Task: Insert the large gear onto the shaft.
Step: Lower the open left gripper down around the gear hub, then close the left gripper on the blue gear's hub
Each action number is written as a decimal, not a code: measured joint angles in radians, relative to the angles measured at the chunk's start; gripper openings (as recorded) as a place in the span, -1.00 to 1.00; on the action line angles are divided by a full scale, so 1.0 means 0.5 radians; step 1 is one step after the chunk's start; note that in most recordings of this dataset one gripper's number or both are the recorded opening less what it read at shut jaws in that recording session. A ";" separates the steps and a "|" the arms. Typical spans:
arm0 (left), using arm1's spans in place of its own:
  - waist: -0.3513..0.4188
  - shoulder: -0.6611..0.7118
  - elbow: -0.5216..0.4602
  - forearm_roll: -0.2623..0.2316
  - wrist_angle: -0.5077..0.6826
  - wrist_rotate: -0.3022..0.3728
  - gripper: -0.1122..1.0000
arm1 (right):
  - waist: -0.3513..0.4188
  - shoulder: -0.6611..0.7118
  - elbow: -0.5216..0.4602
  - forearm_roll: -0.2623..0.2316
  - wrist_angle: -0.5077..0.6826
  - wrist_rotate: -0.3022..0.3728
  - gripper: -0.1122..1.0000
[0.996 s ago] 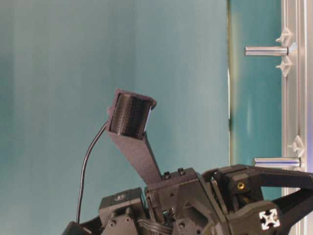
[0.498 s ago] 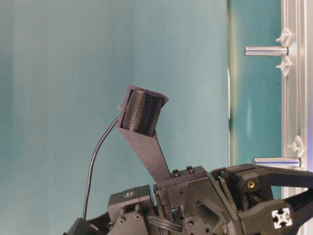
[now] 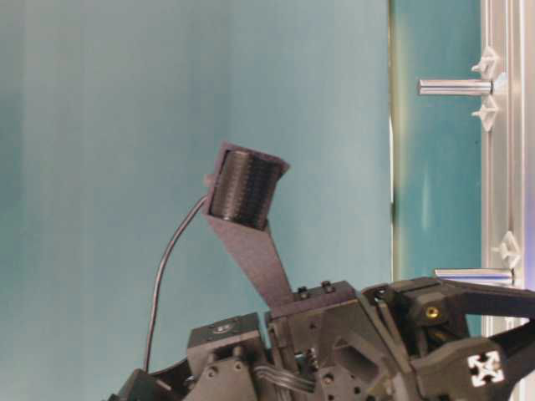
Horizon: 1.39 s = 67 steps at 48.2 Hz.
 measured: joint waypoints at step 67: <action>0.000 0.086 -0.040 0.003 0.000 -0.009 0.88 | -0.003 -0.018 0.021 0.000 0.003 0.067 -0.70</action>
